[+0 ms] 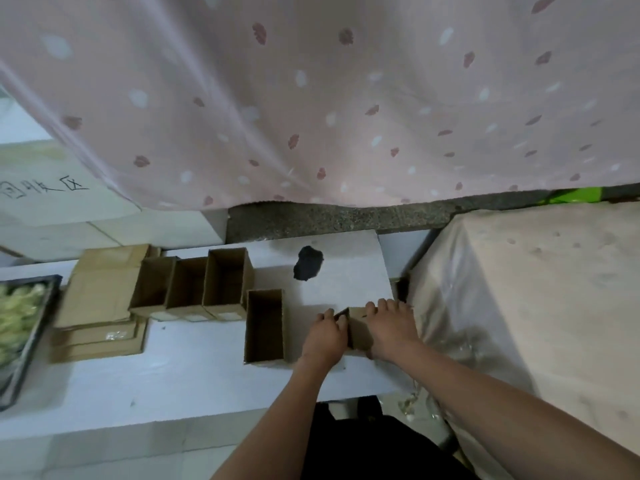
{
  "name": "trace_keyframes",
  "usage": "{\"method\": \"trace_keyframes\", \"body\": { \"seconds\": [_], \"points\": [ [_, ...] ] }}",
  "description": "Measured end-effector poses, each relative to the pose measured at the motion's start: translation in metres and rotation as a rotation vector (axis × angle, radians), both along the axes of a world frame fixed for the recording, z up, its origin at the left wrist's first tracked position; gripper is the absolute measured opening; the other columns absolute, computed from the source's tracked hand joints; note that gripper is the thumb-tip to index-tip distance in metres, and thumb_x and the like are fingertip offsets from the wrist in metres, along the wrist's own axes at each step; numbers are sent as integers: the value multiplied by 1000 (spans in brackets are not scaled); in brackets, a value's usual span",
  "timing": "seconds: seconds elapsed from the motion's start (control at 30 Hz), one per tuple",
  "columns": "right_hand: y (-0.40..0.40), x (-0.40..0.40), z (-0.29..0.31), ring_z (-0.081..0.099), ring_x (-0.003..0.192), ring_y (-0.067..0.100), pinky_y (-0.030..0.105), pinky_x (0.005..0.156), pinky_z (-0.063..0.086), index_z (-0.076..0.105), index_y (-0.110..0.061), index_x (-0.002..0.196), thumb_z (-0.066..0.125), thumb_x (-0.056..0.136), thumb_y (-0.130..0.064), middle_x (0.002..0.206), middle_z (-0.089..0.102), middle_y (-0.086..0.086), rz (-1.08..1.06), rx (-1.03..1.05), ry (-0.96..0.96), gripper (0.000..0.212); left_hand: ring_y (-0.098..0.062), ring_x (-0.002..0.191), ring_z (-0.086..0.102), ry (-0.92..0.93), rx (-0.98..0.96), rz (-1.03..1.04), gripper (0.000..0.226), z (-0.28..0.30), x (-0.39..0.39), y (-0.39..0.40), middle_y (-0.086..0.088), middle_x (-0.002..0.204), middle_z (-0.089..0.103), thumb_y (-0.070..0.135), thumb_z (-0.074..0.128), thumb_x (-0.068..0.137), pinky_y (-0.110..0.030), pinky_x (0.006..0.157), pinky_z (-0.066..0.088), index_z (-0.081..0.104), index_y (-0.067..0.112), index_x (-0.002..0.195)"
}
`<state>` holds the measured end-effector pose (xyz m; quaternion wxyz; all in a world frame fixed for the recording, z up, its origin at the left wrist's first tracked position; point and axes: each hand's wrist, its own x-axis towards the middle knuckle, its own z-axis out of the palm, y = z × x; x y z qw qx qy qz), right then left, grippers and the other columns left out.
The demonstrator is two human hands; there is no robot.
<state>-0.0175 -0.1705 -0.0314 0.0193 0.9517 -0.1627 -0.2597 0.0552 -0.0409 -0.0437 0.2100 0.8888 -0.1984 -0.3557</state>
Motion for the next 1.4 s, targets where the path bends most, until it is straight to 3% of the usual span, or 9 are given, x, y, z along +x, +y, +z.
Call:
{"method": "trace_keyframes", "body": {
  "seconds": [0.2, 0.3, 0.43, 0.67, 0.8, 1.0, 1.13, 1.23, 1.4],
  "points": [
    [-15, 0, -3, 46, 119, 31, 38, 87, 42, 38, -8, 132, 73, 70, -58, 129, 48, 11, -233, 146, -233, 87, -34, 116, 55, 268, -268, 613, 52, 12, -17, -17, -19, 127, 58, 45, 28, 105, -45, 99, 44, 53, 6, 129],
    [-12, -8, -9, 52, 110, 30, 35, 73, 38, 40, -8, 124, 76, 66, -62, 121, 52, 10, -285, 223, -387, 88, -17, 102, 56, 421, -428, 795, 38, 16, -28, -24, -3, 117, 60, 52, 28, 104, -36, 86, 43, 54, 26, 118],
    [-2, -21, -21, 56, 105, 30, 34, 74, 48, 35, -5, 127, 86, 64, -52, 123, 48, 14, -346, 427, -481, 95, -16, 108, 57, 521, -570, 927, 43, 19, -38, -26, 3, 119, 60, 56, 30, 102, -37, 89, 47, 46, 31, 133],
    [5, -48, -43, 56, 113, 29, 37, 90, 53, 18, -12, 147, 80, 80, -32, 132, 47, 10, -489, 810, -364, 93, -3, 94, 55, 450, -534, 920, 35, 7, -48, -15, 11, 106, 61, 54, 31, 104, -33, 86, 45, 47, 31, 126],
    [6, -51, -46, 59, 99, 15, 20, 68, 51, 21, -23, 139, 75, 84, -25, 119, 55, -2, -573, 969, -224, 77, -14, 95, 61, 441, -459, 905, 41, 1, -49, -11, 0, 106, 66, 53, 32, 104, -33, 79, 51, 55, 24, 121],
    [-12, -54, -55, 55, 116, 22, 37, 101, 49, 36, -21, 145, 48, 89, 0, 131, 56, 6, -628, 953, -86, 61, -13, 86, 57, 390, -360, 844, 46, -6, -51, -3, -1, 94, 59, 54, 33, 104, -27, 63, 42, 53, 18, 126],
    [-26, -40, -42, 56, 102, 21, 31, 80, 50, 42, -17, 146, 46, 93, -8, 134, 55, 12, -793, 938, -200, 53, -14, 97, 58, 359, -374, 768, 47, -9, -44, 1, -7, 108, 63, 48, 40, 104, -25, 65, 43, 50, 16, 138],
    [-25, -20, -25, 58, 114, 24, 43, 96, 52, 47, -17, 143, 48, 99, -28, 134, 56, 6, -821, 951, -295, 45, -6, 90, 54, 342, -395, 748, 47, -9, -40, 1, 8, 101, 57, 42, 48, 103, -24, 65, 44, 44, 19, 144],
    [-14, -2, -12, 48, 131, 27, 46, 105, 46, 37, -15, 149, 54, 96, -52, 149, 44, 4, -808, 980, -251, 67, -5, 89, 58, 283, -405, 704, 39, -8, -41, -3, 12, 96, 60, 32, 58, 99, -24, 67, 48, 51, 17, 134]
  ]
}}
